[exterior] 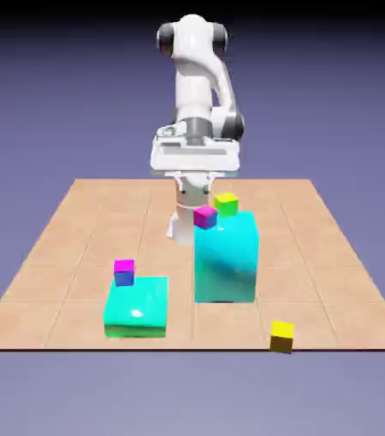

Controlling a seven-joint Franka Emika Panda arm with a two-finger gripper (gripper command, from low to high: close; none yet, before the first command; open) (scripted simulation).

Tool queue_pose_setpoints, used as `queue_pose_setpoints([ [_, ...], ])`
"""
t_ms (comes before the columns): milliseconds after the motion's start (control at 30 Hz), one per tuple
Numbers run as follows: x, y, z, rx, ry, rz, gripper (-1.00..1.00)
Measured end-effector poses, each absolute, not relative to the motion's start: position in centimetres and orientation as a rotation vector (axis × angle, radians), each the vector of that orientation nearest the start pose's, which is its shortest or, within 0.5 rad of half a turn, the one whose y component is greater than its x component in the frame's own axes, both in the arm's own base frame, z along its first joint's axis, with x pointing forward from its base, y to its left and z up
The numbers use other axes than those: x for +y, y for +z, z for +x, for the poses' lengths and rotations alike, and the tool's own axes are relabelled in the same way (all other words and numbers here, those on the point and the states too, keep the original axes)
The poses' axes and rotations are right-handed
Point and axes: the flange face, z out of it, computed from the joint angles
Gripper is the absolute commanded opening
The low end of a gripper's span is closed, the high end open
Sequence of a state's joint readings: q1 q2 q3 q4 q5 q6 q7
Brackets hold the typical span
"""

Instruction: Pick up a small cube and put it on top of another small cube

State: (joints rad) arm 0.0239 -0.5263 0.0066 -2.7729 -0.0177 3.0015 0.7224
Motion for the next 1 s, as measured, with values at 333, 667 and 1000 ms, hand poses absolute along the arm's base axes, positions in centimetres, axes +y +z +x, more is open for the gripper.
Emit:
queue_pose_setpoints([
  [333,9.6,39.9,48.4,0.375,-0.637,-3.005,0.00],
  [667,18.5,31.2,53.6,-0.241,-0.206,-3.282,0.00],
  [1000,26.7,20.4,55.2,-0.881,0.274,-3.358,0.00],
])
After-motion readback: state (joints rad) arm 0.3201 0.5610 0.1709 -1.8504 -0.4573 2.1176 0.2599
